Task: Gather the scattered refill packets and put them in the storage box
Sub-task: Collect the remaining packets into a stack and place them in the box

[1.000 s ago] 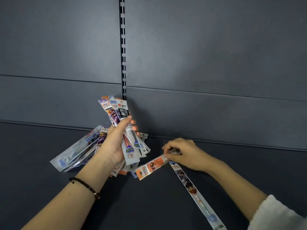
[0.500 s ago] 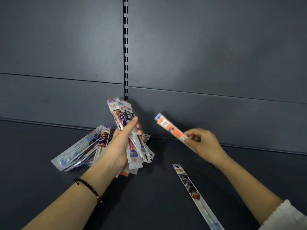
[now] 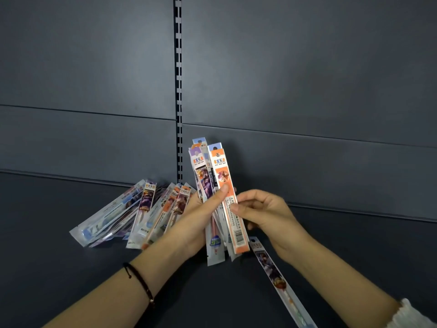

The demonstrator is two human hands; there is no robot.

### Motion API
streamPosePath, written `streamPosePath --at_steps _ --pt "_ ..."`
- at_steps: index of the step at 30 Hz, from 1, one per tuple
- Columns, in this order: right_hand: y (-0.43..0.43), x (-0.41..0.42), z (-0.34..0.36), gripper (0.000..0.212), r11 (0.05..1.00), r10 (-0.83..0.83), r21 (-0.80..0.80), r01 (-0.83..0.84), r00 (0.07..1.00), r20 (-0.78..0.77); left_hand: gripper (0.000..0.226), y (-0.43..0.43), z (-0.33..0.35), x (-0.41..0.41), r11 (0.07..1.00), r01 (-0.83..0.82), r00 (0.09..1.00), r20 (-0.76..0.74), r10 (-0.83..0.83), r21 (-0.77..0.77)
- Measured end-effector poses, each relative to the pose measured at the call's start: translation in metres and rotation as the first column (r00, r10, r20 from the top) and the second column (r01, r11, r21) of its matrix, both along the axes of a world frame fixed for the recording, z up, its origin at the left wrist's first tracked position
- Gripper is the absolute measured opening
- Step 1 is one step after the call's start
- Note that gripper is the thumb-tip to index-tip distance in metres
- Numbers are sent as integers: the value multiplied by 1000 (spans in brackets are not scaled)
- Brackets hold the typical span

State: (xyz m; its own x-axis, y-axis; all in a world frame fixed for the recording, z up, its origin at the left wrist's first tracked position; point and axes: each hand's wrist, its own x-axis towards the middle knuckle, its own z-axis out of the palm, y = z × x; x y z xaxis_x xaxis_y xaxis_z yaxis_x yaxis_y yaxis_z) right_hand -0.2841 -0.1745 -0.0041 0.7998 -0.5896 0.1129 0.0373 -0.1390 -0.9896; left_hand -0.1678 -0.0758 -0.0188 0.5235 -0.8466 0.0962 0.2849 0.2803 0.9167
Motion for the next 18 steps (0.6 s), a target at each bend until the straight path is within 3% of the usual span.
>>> streamPosePath --at_steps 7,10,13,15,18 --pt "-2 0 3 12 920 -101 -380 97 995 8 30 -8 -1 0 996 -88 996 16 87 14" --pt "-26 -14 11 22 822 -103 -565 -76 955 -279 19 -7 -2 11 989 -147 984 -107 145 -14" --pt "-40 -28 10 38 703 -63 -584 -405 783 -619 15 -6 -2 17 990 -137 965 -233 124 -38" --pt "-42 -28 2 41 654 -66 -577 -489 723 -688 15 -7 -2 15 992 -124 965 -237 114 -27" --pt "-46 -23 -8 41 658 -127 -634 -406 770 -626 20 -8 -5 11 997 -73 981 -179 68 -22"
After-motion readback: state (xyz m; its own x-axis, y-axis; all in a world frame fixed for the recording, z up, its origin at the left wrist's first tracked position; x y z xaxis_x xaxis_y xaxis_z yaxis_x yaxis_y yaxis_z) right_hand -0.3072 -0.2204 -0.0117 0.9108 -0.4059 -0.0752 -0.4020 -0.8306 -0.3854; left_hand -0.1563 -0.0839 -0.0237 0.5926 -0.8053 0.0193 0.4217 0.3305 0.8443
